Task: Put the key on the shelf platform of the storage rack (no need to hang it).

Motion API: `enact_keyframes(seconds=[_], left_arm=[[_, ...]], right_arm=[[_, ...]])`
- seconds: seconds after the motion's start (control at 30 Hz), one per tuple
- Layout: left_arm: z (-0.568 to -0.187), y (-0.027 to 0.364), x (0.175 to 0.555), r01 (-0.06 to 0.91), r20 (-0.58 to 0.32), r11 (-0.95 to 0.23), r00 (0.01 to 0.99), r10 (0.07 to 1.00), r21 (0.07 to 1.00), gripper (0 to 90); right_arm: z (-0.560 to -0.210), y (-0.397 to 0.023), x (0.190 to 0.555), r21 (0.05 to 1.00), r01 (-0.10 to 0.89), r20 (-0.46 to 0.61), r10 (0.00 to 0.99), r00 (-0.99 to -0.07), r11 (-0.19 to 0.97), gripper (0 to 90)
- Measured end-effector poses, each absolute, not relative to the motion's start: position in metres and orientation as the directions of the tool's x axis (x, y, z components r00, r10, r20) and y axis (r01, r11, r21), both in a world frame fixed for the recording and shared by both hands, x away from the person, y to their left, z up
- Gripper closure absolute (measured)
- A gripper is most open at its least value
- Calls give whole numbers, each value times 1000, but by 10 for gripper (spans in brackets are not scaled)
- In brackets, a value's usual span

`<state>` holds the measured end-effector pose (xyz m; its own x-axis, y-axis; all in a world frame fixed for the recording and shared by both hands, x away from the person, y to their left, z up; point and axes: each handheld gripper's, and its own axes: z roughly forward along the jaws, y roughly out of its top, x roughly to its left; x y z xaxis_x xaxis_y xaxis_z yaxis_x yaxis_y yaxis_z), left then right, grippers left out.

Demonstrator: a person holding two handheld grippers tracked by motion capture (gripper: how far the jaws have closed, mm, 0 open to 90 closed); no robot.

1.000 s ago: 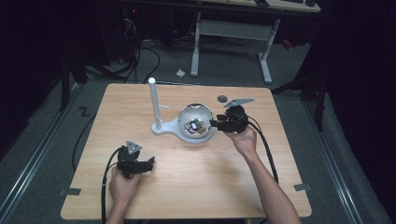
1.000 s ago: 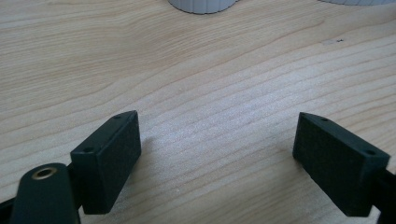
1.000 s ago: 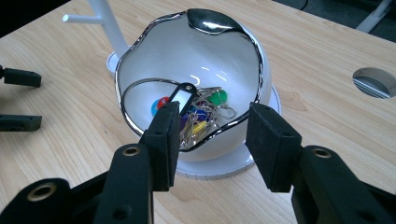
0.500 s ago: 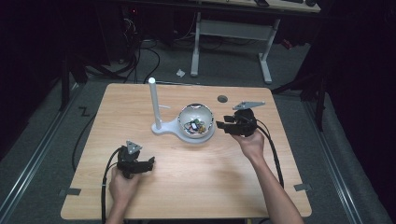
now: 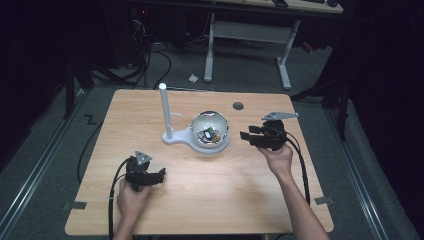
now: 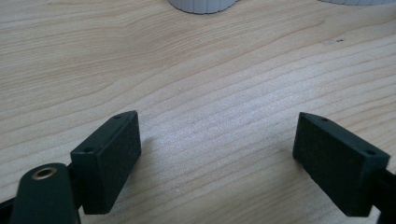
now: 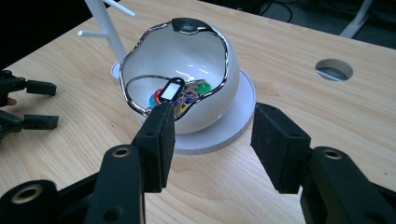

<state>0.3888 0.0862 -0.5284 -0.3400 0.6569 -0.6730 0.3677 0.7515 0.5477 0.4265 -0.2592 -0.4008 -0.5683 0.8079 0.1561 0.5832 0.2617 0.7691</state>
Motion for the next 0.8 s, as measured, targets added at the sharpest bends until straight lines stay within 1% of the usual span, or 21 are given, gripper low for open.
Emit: enact_keyframes(seconds=[0.33, 0.4, 0.63, 0.8], left_arm=[[-528, 86, 389, 370, -673, 751, -338, 658, 548, 155], [-529, 86, 389, 370, -673, 750, -337, 658, 548, 156], [-528, 86, 389, 369, -674, 751, -338, 657, 547, 155], [-528, 86, 389, 369, -674, 752, -339, 657, 547, 155]], right_arm=[[-396, -266, 415, 771, 577, 132, 820, -558, 269, 507], [-397, -268, 411, 784, 567, 129, 827, -548, 253, 519], [-394, -273, 400, 780, 566, 109, 833, -542, 266, 502], [-393, -278, 391, 799, 551, 116, 837, -535, 241, 502]])
